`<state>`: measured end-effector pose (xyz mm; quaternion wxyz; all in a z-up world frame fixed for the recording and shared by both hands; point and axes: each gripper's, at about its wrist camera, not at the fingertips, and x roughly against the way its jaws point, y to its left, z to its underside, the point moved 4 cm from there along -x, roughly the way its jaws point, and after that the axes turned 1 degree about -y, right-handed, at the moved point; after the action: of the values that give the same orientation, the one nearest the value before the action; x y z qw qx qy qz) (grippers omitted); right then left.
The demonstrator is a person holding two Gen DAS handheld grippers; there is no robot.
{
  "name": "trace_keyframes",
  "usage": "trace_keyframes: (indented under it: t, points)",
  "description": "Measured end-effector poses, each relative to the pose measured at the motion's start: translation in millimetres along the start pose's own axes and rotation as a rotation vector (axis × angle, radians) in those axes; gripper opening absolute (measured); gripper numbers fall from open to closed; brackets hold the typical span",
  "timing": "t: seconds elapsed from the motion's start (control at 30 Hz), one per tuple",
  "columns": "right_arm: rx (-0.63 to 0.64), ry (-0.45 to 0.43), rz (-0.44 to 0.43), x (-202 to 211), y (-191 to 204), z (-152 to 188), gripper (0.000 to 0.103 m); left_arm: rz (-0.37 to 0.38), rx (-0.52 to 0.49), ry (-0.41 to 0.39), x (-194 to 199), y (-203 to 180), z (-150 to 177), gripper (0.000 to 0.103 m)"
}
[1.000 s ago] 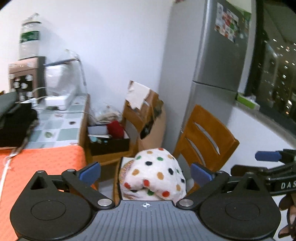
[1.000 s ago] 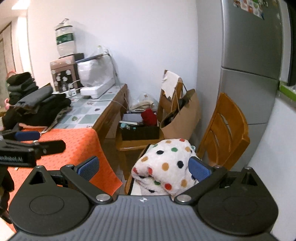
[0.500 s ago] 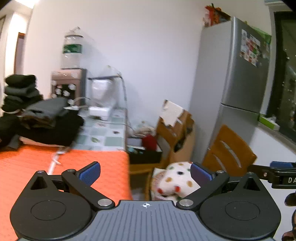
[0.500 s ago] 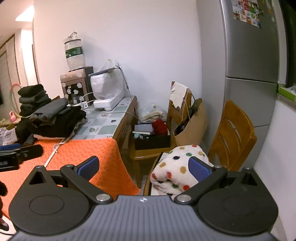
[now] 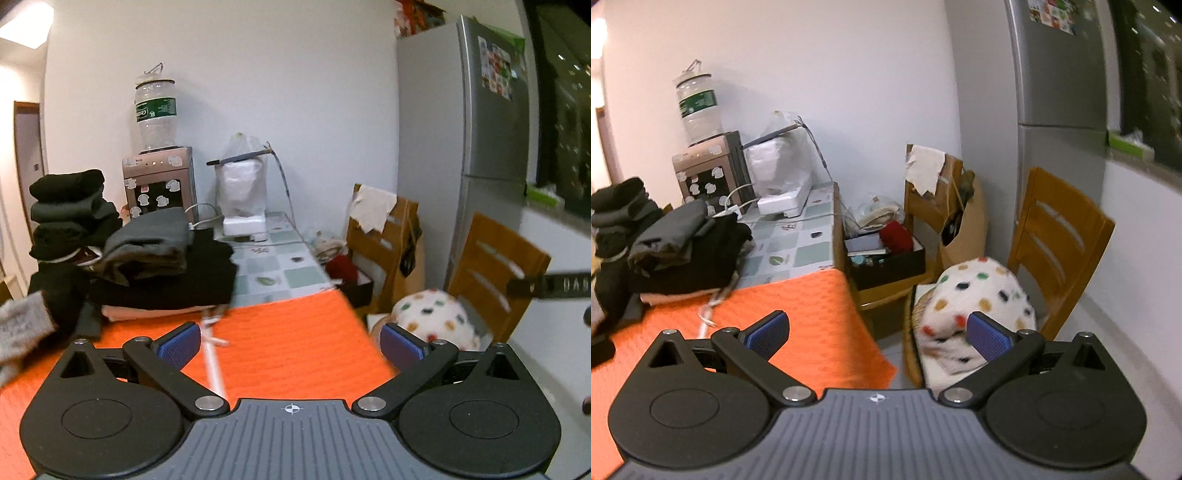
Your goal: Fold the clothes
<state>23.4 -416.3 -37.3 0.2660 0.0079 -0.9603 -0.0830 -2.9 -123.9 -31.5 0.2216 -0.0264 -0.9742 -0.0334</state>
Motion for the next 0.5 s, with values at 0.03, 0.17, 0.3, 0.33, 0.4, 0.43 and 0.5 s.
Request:
trace_keyframes:
  t: [0.03, 0.17, 0.3, 0.33, 0.4, 0.43, 0.5]
  points:
    - [-0.017, 0.008, 0.013, 0.5, 18.0, 4.5, 0.103, 0.017, -0.007, 0.017, 0.2, 17.7, 2.0, 0.103]
    - [-0.062, 0.062, 0.098, 4.3, 91.9, 21.0, 0.103, 0.094, -0.035, 0.061, 5.8, 81.7, 5.9, 0.103]
    - [-0.081, 0.046, 0.179, 21.2, 154.9, 37.8, 0.103, 0.168, -0.051, 0.094, 11.0, 137.3, 12.9, 0.103]
    - [-0.077, 0.033, 0.198, 27.2, 167.7, 41.8, 0.103, 0.182, -0.054, 0.111, 11.3, 148.2, 14.7, 0.103]
    - [-0.07, 0.005, 0.237, 39.1, 193.2, 49.7, 0.103, 0.205, -0.048, 0.138, 13.2, 166.3, 17.5, 0.103]
    - [-0.061, -0.004, 0.257, 44.9, 205.5, 53.4, 0.103, 0.22, -0.042, 0.15, 13.6, 173.8, 18.9, 0.103]
    - [-0.032, 0.005, 0.295, 53.3, 222.0, 57.6, 0.103, 0.257, -0.028, 0.177, 13.7, 186.2, 21.8, 0.103]
